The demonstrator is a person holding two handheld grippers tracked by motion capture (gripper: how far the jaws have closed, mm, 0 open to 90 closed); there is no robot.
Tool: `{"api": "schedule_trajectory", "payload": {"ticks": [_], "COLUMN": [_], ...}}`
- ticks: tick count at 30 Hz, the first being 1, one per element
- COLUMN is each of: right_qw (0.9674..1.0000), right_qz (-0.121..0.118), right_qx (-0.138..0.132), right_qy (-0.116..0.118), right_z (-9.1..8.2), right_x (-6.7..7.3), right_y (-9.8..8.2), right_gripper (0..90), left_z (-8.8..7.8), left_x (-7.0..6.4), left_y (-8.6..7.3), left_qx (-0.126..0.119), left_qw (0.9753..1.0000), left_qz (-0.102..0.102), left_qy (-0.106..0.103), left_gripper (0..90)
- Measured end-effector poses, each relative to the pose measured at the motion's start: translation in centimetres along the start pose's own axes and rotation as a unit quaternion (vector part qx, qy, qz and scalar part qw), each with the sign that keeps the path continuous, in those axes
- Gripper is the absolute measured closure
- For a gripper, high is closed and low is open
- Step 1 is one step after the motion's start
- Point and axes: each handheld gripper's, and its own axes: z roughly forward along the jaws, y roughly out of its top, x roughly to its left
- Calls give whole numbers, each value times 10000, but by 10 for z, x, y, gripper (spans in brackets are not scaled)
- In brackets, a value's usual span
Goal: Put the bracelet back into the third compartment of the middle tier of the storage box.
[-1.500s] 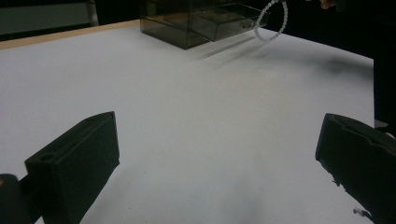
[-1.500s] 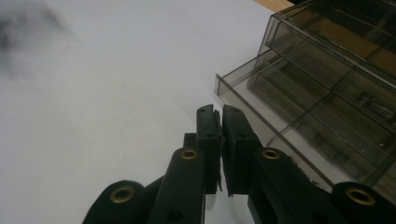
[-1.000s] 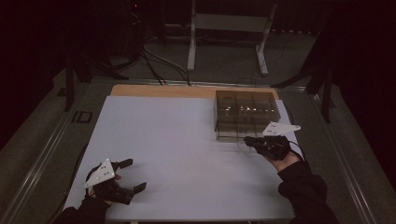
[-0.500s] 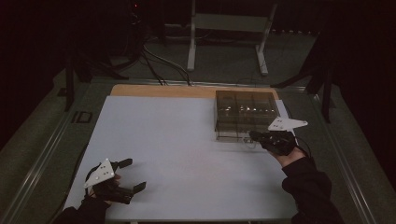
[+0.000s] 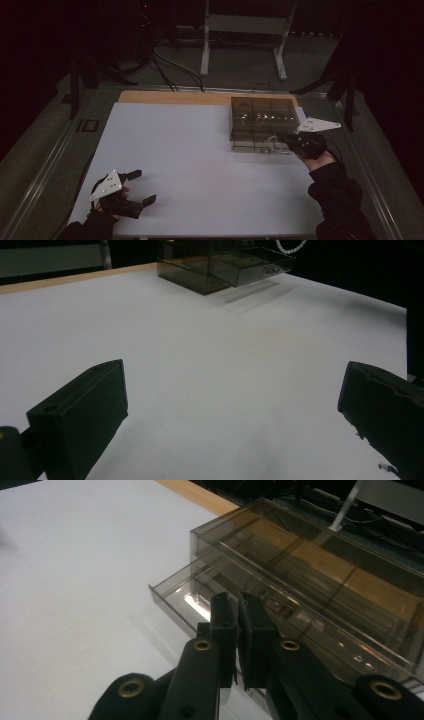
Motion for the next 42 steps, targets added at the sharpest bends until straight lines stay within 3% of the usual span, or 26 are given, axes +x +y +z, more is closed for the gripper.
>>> {"api": "schedule_trajectory", "payload": {"ticks": [20,24,42], "right_qw": [9986,9980,9973], "right_qz": [252,201,366], "right_qx": [201,219,345], "right_qy": [-425,-550,-527], "right_z": [5,9,24], "right_x": [-35,-38,-45], "right_y": [-11,-14,-23], "right_gripper": [869,869,869], "left_z": [0,0,0], "left_x": [0,0,0], "left_y": [0,0,0], "left_qx": [2,1,-9], "left_qw": [10000,10000,10000], "left_qz": [-5,4,-2], "left_qy": [-1,-26,-31], "left_gripper": [11,11,11]}}
